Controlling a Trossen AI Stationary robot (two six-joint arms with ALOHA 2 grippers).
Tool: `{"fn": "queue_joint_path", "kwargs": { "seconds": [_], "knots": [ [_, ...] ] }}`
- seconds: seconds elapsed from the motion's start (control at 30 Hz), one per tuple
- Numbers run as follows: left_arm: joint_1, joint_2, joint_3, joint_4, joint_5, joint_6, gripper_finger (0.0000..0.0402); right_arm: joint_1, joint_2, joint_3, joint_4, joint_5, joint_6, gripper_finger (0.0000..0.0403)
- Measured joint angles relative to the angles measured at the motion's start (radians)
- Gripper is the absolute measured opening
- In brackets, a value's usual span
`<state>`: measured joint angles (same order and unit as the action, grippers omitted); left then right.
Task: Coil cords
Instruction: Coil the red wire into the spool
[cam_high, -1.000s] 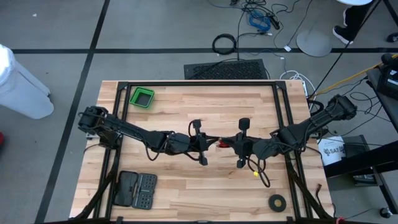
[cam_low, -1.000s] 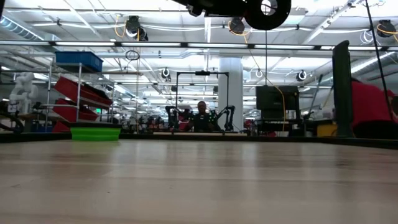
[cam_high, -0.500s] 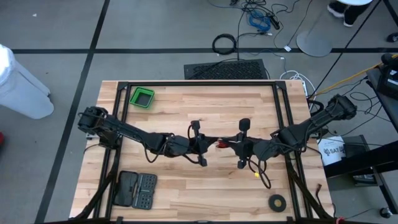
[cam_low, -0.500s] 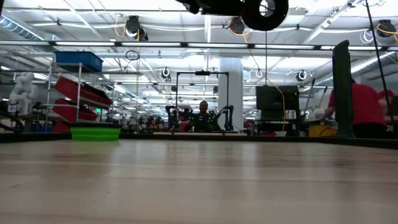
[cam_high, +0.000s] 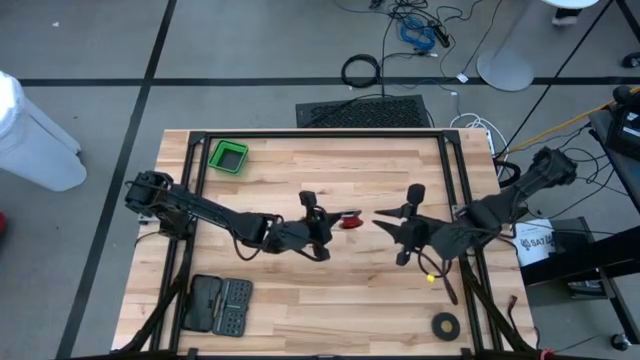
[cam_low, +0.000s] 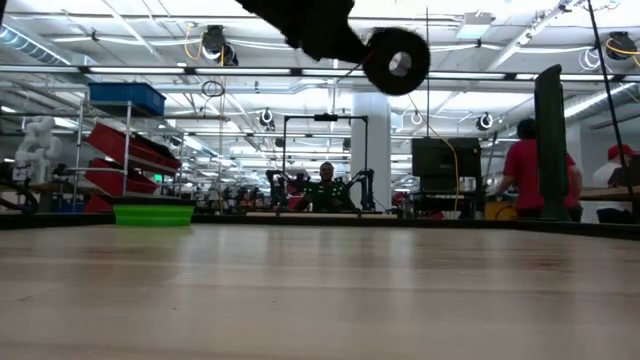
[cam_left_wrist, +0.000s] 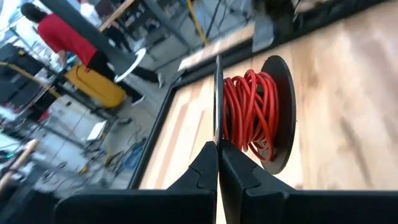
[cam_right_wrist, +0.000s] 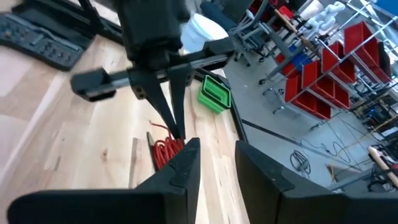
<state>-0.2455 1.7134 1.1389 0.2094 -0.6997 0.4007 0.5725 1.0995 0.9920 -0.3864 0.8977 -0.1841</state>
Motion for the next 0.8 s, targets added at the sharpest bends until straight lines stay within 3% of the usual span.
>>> {"fn": "queue_joint_path", "kwargs": {
  "seconds": [0.3,0.8],
  "knots": [
    [0.027,0.0,0.0,-0.175,-0.068,-0.001,0.0001,0.013,-0.039,0.0,-0.005,0.044,0.048,0.0089],
    [0.128,0.0,0.0,-0.405,-0.074,0.037,0.0001,0.009,-0.18,0.002,0.034,0.074,0.071,0.0089]
  ]
}}
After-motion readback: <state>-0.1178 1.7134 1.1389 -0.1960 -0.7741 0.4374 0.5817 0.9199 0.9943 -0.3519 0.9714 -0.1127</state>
